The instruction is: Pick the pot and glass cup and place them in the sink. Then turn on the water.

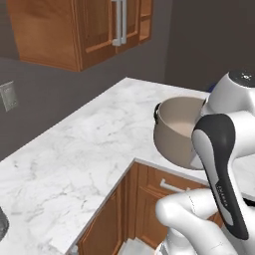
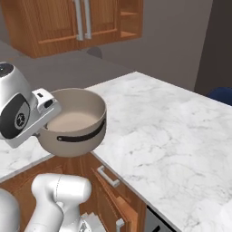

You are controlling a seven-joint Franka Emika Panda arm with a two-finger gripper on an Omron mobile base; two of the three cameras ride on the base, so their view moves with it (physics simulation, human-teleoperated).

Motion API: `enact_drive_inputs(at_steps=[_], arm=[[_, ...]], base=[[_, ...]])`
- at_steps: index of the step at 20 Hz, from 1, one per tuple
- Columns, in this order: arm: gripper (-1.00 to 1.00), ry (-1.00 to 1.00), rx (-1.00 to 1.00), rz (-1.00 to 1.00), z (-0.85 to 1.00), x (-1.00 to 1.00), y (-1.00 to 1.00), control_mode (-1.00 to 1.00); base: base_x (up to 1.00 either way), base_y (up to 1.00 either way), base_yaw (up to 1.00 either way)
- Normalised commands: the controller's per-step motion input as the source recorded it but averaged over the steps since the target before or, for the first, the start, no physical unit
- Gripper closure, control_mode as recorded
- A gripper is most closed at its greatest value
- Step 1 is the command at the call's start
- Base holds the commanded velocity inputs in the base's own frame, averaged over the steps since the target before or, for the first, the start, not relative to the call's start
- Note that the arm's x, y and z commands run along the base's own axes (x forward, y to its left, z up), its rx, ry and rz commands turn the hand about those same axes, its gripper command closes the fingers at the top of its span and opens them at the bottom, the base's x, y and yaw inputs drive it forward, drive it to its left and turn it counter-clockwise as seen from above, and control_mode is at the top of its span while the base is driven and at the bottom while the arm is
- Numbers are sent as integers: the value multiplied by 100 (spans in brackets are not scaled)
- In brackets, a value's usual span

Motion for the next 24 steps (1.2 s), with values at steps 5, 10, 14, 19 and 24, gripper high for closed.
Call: enact_drive_inputs(at_steps=[5, 10, 14, 19, 24], arm=[[100, 0, 0, 0, 0, 0, 0, 100], [100, 0, 0, 0, 0, 0, 0, 100], [100, 0, 0, 0, 0, 0, 0, 100], [100, 0, 0, 0, 0, 0, 0, 100], [100, 0, 0, 0, 0, 0, 0, 100]], base=[[-38, -17, 26], [-55, -14, 28], [-68, -3, 18], [-56, 0, 2], [-92, 0, 0]])
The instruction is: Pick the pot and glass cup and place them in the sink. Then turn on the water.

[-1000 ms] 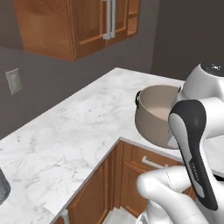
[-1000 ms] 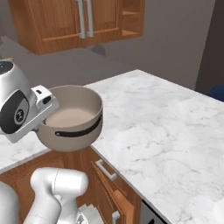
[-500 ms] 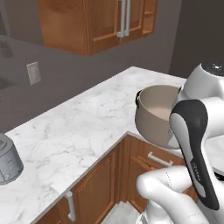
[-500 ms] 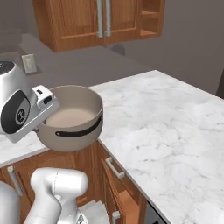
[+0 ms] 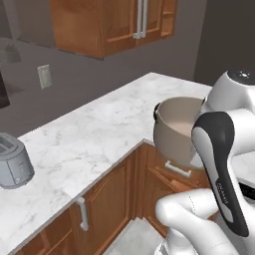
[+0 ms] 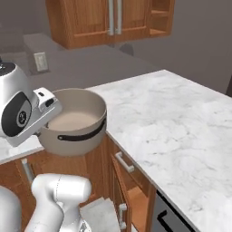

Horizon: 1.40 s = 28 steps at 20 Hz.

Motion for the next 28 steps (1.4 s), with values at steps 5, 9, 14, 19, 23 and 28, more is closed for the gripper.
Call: enact_drive_inputs(at_steps=[5, 9, 14, 19, 23, 28], arm=[[100, 0, 0, 0, 0, 0, 0, 100], [100, 0, 0, 0, 0, 0, 0, 100], [100, 0, 0, 0, 0, 0, 0, 100], [100, 0, 0, 0, 0, 0, 0, 100], [100, 0, 0, 0, 0, 0, 0, 100], [100, 0, 0, 0, 0, 0, 0, 100]], base=[[-96, 19, 1], [-63, 22, 6], [-54, 37, 20], [-37, 41, 29], [-29, 51, 36], [-27, 52, 38]])
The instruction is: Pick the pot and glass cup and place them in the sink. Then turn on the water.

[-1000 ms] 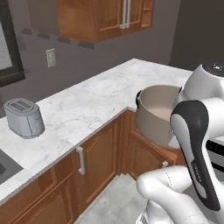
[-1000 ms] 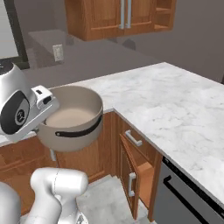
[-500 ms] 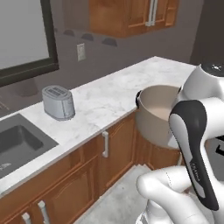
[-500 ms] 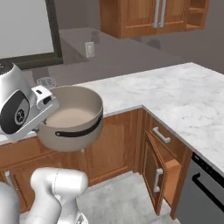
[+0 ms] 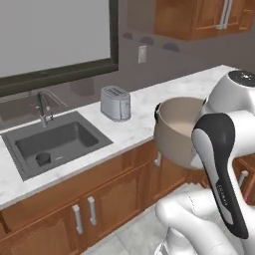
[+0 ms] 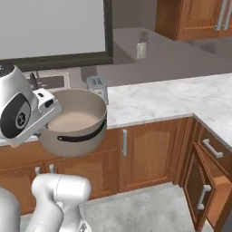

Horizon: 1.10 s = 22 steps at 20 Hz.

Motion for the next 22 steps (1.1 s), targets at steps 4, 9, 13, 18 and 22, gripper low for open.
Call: enact_drive_inputs(at_steps=[4, 9, 13, 18, 22], arm=[[100, 0, 0, 0, 0, 0, 0, 100], [100, 0, 0, 0, 0, 0, 0, 100], [100, 0, 0, 0, 0, 0, 0, 100], [100, 0, 0, 0, 0, 0, 0, 100], [100, 0, 0, 0, 0, 0, 0, 100]], base=[[-23, 47, 37], [-9, 28, 33], [0, -1, 24], [5, -15, 23], [7, -6, 23]])
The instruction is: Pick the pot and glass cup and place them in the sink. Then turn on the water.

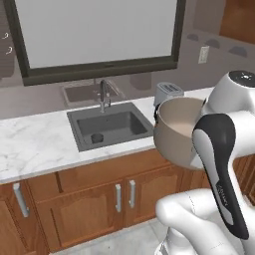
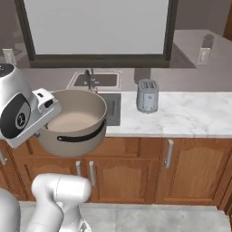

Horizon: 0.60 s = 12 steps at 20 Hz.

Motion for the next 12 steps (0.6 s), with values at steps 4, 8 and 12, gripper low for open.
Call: enact_drive_inputs(at_steps=[4, 8, 12], arm=[[100, 0, 0, 0, 0, 0, 0, 100], [100, 0, 0, 0, 0, 0, 0, 100], [100, 0, 0, 0, 0, 0, 0, 100]], base=[[7, -1, 25], [13, -13, 23], [20, -22, 21]])
